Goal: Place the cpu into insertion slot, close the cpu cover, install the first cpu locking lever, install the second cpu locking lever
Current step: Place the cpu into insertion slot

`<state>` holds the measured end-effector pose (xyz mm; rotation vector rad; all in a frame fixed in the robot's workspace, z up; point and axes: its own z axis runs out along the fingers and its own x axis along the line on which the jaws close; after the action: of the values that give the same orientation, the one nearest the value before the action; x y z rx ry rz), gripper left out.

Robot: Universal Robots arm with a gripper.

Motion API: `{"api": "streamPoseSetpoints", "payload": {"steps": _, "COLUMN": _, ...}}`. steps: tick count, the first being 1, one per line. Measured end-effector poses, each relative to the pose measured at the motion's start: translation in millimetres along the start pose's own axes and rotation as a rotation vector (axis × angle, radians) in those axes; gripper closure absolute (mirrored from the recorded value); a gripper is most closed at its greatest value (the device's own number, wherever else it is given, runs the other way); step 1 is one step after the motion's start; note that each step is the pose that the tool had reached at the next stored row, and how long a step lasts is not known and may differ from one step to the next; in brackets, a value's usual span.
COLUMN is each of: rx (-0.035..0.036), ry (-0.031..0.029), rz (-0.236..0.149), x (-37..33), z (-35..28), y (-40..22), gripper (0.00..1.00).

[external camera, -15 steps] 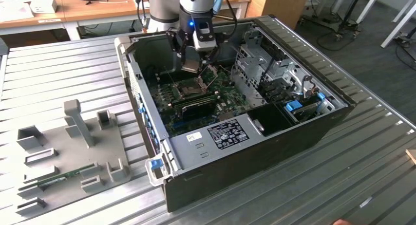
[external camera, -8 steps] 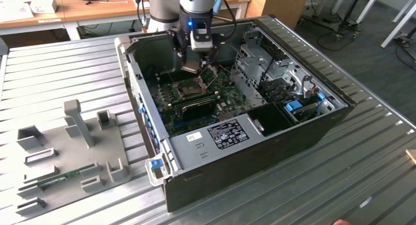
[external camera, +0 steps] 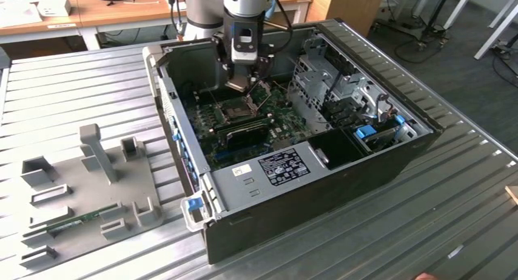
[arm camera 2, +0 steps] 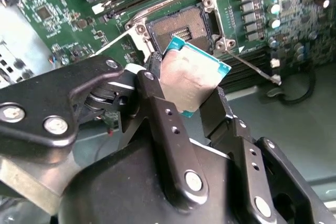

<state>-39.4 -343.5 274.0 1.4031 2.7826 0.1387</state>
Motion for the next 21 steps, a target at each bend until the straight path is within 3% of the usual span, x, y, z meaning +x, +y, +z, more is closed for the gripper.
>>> {"api": "streamPoseSetpoints", "payload": {"steps": 21, "rx": -0.0077, "ry": -0.0338, "rz": 0.378, "x": 0.0, "z": 1.6, "y": -0.1, "gripper": 0.46}}
